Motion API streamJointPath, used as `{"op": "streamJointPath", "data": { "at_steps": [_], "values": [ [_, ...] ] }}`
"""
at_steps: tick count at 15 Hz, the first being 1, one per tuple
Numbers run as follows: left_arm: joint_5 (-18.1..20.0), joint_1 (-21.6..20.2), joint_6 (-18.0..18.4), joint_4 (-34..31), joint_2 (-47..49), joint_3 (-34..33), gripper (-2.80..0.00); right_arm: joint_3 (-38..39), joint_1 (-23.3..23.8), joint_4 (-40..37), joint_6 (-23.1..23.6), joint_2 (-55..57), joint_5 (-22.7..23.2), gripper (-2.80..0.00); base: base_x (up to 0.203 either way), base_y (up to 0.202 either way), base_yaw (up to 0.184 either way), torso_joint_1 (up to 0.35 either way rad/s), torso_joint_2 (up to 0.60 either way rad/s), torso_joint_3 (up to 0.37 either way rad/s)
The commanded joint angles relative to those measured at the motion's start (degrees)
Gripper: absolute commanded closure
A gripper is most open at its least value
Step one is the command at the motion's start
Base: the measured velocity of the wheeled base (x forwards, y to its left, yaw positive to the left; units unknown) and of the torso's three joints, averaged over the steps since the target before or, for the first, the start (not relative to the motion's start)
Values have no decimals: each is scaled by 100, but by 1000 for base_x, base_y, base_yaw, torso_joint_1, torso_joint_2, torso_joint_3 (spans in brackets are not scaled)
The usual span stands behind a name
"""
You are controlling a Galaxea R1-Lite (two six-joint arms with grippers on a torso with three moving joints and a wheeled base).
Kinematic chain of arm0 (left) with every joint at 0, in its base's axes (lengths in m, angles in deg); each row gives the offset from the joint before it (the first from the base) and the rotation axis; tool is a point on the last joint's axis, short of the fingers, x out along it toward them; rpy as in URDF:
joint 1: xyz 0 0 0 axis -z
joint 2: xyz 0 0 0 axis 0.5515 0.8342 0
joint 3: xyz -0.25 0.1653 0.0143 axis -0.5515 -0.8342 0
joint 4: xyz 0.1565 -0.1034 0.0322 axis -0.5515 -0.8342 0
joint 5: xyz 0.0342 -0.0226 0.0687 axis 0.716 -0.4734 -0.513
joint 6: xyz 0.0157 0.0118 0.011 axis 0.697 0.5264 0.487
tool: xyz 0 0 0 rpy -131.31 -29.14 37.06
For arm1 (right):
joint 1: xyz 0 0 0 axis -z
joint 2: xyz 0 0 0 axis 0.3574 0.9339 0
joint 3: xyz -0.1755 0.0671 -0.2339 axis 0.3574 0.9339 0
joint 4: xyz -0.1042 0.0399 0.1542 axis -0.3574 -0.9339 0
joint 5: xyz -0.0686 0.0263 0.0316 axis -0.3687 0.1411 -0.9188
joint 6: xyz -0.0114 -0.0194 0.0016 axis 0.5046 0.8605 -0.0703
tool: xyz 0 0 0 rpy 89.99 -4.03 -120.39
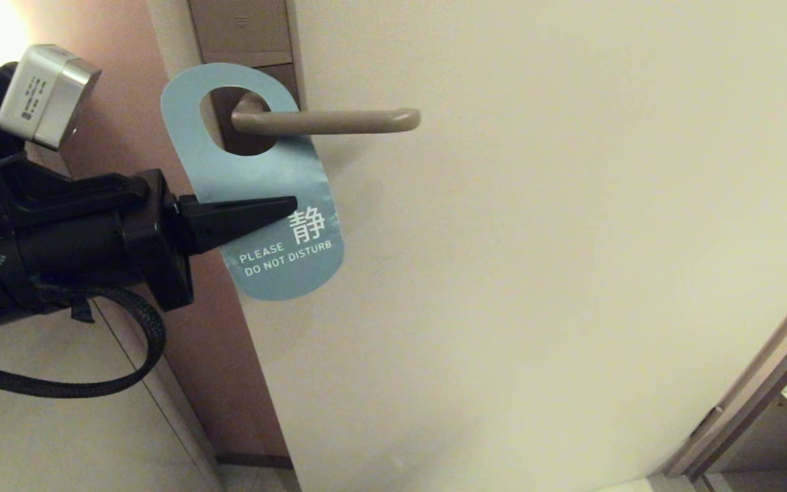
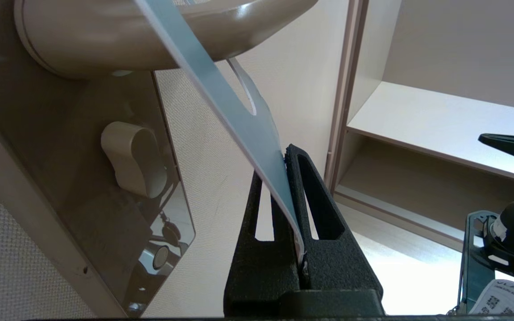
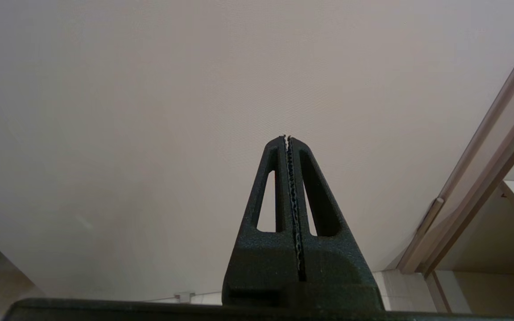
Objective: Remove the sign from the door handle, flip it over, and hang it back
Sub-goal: Take down the sign
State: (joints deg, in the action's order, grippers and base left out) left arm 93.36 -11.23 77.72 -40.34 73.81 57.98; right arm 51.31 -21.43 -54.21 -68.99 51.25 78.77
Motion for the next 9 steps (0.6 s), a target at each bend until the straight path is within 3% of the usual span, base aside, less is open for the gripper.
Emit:
{"op": "streamJointPath", "data": {
  "at_steps": [1, 9],
  "values": [
    [-20, 9, 8, 20, -22, -17, 0, 0, 4, 0, -3, -2, 0, 0, 0, 0, 0, 0, 0, 0],
    [-603, 457, 133, -308, 27, 32, 0, 0, 3, 0, -3, -2, 0, 0, 0, 0, 0, 0, 0, 0]
  ]
}}
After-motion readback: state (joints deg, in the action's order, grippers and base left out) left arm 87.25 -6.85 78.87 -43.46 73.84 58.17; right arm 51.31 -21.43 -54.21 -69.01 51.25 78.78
